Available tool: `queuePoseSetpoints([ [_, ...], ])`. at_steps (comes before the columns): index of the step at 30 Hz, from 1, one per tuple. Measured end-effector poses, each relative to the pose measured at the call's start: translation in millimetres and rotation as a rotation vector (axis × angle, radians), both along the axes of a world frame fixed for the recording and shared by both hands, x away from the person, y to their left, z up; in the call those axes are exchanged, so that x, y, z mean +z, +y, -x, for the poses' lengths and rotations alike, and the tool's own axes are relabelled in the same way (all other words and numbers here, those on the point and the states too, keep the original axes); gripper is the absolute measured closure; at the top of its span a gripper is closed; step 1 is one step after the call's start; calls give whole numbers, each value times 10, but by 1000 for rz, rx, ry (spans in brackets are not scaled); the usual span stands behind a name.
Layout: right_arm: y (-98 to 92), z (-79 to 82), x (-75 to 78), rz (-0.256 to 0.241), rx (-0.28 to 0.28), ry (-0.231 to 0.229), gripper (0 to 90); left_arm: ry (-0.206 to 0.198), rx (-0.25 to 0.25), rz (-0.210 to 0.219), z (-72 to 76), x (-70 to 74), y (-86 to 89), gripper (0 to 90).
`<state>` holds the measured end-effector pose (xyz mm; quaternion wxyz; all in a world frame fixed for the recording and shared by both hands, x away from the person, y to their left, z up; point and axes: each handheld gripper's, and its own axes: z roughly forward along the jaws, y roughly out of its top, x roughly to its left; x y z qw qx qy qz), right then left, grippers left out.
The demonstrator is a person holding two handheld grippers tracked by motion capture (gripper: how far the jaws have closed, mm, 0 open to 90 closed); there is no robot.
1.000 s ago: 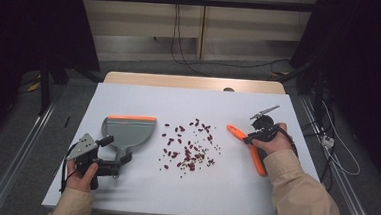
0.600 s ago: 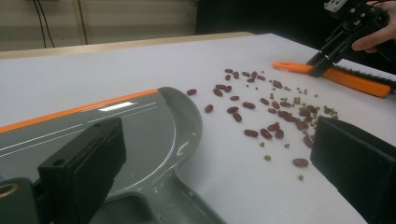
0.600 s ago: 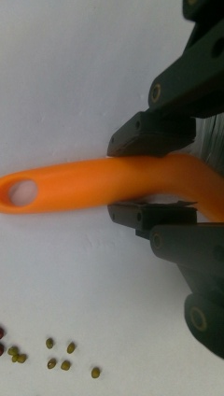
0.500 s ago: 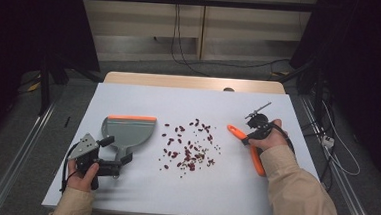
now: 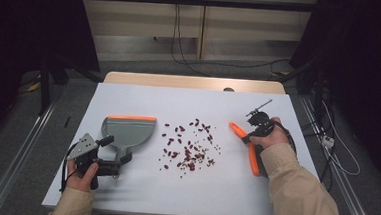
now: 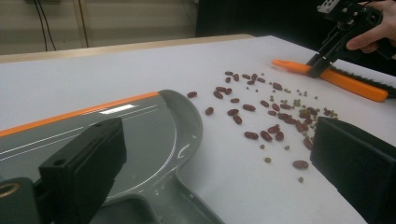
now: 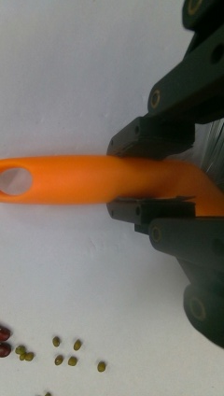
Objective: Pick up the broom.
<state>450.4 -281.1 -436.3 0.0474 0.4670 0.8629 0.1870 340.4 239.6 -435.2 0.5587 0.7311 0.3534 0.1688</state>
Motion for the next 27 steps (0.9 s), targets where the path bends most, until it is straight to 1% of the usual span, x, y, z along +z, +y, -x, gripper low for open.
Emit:
queuePoseSetpoints([
  [1,-4,10,7,-5,-8,-22,699,0,0,0,0,0,1,34],
  [2,-12,19,14,-12,-18,-24,699,-2,0,-1,1,2,3,34],
  [3,-27,27,22,-17,-18,-44,699,-2,1,-1,4,4,4,34],
  [5,-50,61,54,-46,-31,-73,699,-3,3,-2,10,8,9,34],
  [6,-64,88,76,-58,-43,-106,699,-6,5,-3,11,10,11,34],
  [7,-85,114,98,-78,-54,-121,699,-7,6,-3,11,12,10,34],
  [9,-154,179,143,-122,-88,-187,699,-11,8,-3,17,19,6,34],
  [11,-225,268,194,-185,-126,-264,699,-14,7,-9,21,26,5,34],
  [12,-261,313,216,-213,-147,-294,699,-15,8,-9,22,29,1,34],
  [13,-290,364,238,-231,-162,-335,699,-14,10,-7,22,30,-4,36],
  [14,-318,414,257,-255,-165,-363,699,-14,10,-7,21,34,-9,36],
  [15,-340,467,272,-278,-179,-390,699,-16,10,-8,21,40,-14,37],
  [16,-356,518,287,-291,-187,-419,699,-17,14,-6,25,47,-22,37],
  [17,-371,567,304,-300,-188,-445,699,-20,11,-8,26,57,-26,36],
  [19,-398,665,337,-339,-194,-500,699,-27,12,-5,30,79,-44,37],
  [21,-413,753,367,-363,-196,-546,699,-33,14,-3,32,101,-52,36],
  [24,-420,853,396,-404,-197,-600,699,-33,18,3,30,117,-70,36],
  [27,-406,919,415,-414,-188,-648,699,-37,16,4,19,135,-100,36],
])
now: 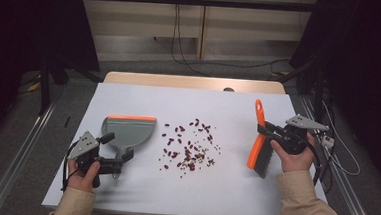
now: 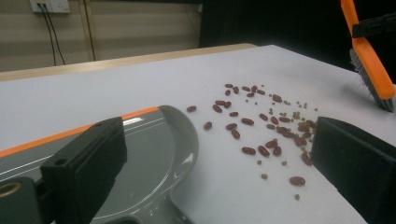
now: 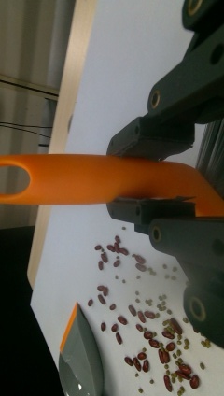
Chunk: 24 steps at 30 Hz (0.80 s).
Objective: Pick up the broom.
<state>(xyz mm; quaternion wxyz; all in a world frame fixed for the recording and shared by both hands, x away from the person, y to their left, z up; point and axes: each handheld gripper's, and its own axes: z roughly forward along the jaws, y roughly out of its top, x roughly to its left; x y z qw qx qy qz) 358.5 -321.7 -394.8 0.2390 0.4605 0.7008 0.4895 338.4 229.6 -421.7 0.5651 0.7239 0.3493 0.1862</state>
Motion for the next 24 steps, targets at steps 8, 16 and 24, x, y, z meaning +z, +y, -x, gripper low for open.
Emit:
queuePoseSetpoints([
  [8,47,116,47,-66,30,-86,700,0,-15,12,-23,76,-99,37],
  [16,72,174,139,-158,75,-156,700,-12,-40,18,-38,154,-236,37],
  [24,188,110,255,-168,94,-188,700,-23,-91,5,-77,243,-471,42],
])
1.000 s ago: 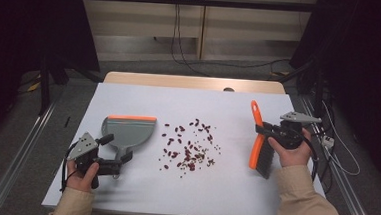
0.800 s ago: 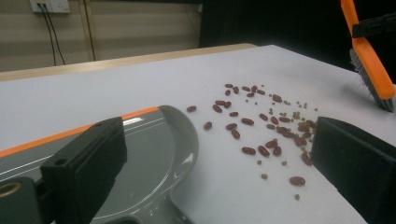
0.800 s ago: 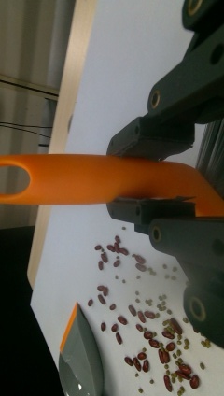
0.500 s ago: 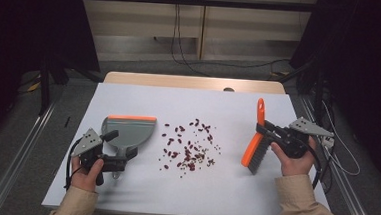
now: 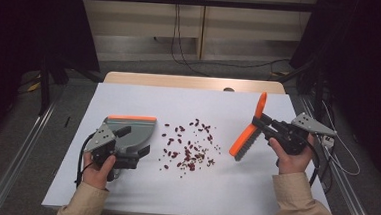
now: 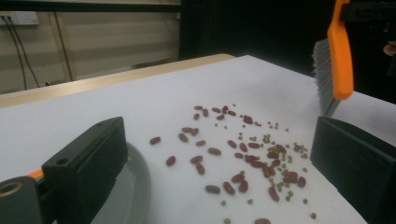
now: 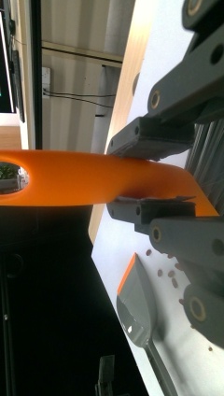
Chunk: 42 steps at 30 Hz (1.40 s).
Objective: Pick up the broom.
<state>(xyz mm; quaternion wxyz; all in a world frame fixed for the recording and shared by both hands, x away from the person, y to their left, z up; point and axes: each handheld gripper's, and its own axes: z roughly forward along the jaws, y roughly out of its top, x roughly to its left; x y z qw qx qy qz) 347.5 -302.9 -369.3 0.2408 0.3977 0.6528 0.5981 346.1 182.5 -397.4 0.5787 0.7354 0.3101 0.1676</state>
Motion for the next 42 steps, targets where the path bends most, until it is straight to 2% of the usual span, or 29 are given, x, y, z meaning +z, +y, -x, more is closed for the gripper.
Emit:
queuePoseSetpoints([
  [3,96,-38,39,15,18,-1,700,10,-25,-1,-20,39,-129,46],
  [8,261,-97,85,24,43,-3,699,58,-126,16,-67,51,-350,46],
  [12,373,-149,95,32,57,1,699,66,-149,-12,-88,40,-535,58],
  [15,440,-186,93,43,59,10,699,81,-193,-8,-89,58,-666,59],
  [18,497,-218,87,39,65,19,699,94,-211,-15,-91,61,-811,73],
  [21,559,-240,95,44,72,25,699,109,-240,-23,-104,49,-948,131],
  [25,675,-274,115,76,94,27,699,131,-250,-34,-136,24,-1101,203],
  [33,868,-336,137,99,129,27,699,166,-258,-77,-195,-81,-1334,366],
  [37,960,-365,125,104,140,35,699,190,-239,-75,-230,-139,-1382,467],
  [40,1025,-378,114,113,149,39,698,189,-224,-102,-253,-174,-1403,519],
  [42,1058,-386,111,107,162,38,699,195,-197,-122,-278,-196,-1399,536],
])
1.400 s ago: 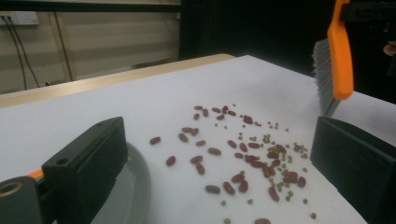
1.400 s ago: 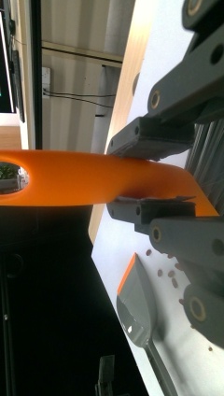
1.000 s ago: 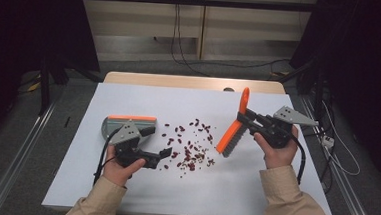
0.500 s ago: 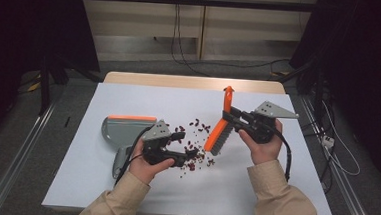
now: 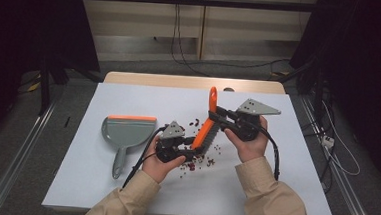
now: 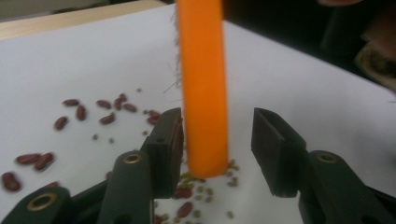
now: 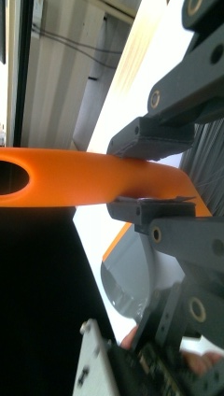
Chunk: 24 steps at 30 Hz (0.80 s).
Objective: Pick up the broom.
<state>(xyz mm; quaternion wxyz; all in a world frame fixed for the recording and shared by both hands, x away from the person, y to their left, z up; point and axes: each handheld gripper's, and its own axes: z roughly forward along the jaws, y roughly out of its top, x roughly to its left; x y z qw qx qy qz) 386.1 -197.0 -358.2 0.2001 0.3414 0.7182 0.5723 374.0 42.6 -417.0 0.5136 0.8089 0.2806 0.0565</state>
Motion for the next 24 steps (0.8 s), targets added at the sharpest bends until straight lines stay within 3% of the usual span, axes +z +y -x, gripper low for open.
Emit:
queuePoseSetpoints([
  [4,58,-11,0,3,11,3,698,-9,13,-16,-28,-20,3,541],
  [7,90,-17,2,1,13,2,698,-6,17,-13,-37,-17,23,689],
  [11,156,-31,12,14,20,5,697,12,45,-41,-43,-13,38,703],
  [13,191,-38,6,12,17,16,694,1,75,-59,-27,-4,56,707],
  [17,236,-67,-7,-7,2,18,681,4,112,-37,-16,13,99,709],
  [18,247,-68,-9,-11,-8,13,644,8,120,-30,-19,20,114,709],
  [20,284,-56,-10,1,-42,-6,471,4,149,-27,-27,33,149,709],
  [24,327,-7,-33,-21,-82,14,382,-12,197,-16,-47,44,219,709],
])
